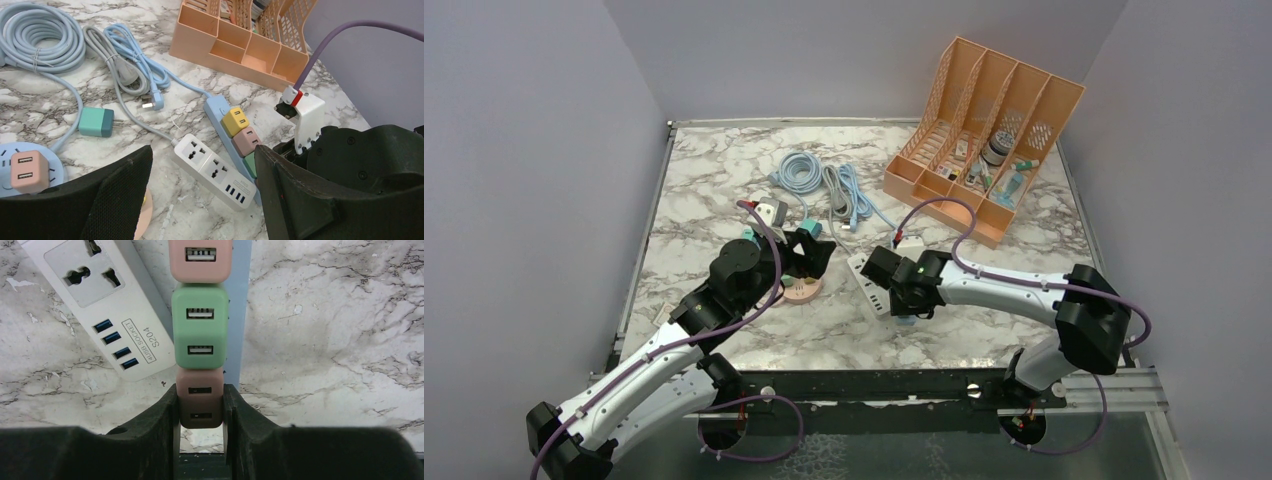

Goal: Insert the plug

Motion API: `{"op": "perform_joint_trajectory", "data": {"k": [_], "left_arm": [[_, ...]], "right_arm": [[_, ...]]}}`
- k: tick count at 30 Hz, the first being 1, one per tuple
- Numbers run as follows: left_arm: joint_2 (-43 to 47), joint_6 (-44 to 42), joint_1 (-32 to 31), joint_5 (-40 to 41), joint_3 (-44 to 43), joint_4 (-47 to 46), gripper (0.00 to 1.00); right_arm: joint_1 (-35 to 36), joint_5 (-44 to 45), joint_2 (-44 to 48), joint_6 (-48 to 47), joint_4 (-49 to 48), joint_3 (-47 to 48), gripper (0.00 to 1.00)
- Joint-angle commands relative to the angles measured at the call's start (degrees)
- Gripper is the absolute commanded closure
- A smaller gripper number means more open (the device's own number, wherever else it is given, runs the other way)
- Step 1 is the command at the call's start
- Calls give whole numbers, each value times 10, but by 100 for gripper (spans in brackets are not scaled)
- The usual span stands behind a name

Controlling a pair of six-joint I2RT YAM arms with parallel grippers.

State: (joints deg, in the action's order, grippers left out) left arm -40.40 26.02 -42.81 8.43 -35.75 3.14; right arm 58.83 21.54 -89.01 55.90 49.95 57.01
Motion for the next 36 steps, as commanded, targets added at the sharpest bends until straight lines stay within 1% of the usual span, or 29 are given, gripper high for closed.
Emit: {"op": "perform_joint_trajectory", "data": {"k": [1,5,8,9,10,14,17,20,21,24,29,32,36], "left_arm": [[2,0,0,12,1,-2,23],[0,0,1,12,0,-1,23],[-1,0,0,12,0,0,23],[-2,0,0,12,0,-1,23],[-4,0,0,10,-1,0,23],[-20,-2,0,-1,-16,12,23],[-33,0,1,-3,-25,22,23],[-44,0,1,1,-35,32,23],[-49,-1,1,5,-39,36,23],[-76,0,1,20,-55,58,19],[-163,6,4,58,-102,104,16],[-229,10,16,78,-132,125,16],[-308,34,57,77,-156,131,19]], "right_arm": [[-9,-12,-90,12,-56,-72,99],[-33,-51,-88,-15,-101,-97,99],[-37,-39,-66,-24,-87,-77,99],[-36,-32,-54,-28,-77,-65,94],[-37,-23,-41,-34,-68,-52,87],[-36,19,26,-56,-41,-1,67],[-37,46,67,-65,-21,38,49],[-36,57,105,-81,-21,59,39],[-36,60,117,-84,-26,60,37],[-36,64,154,-98,-67,39,36],[-36,33,199,-129,-172,-25,38],[-37,17,201,-120,-188,-37,40],[-37,-12,203,-117,-207,-57,42]]}}
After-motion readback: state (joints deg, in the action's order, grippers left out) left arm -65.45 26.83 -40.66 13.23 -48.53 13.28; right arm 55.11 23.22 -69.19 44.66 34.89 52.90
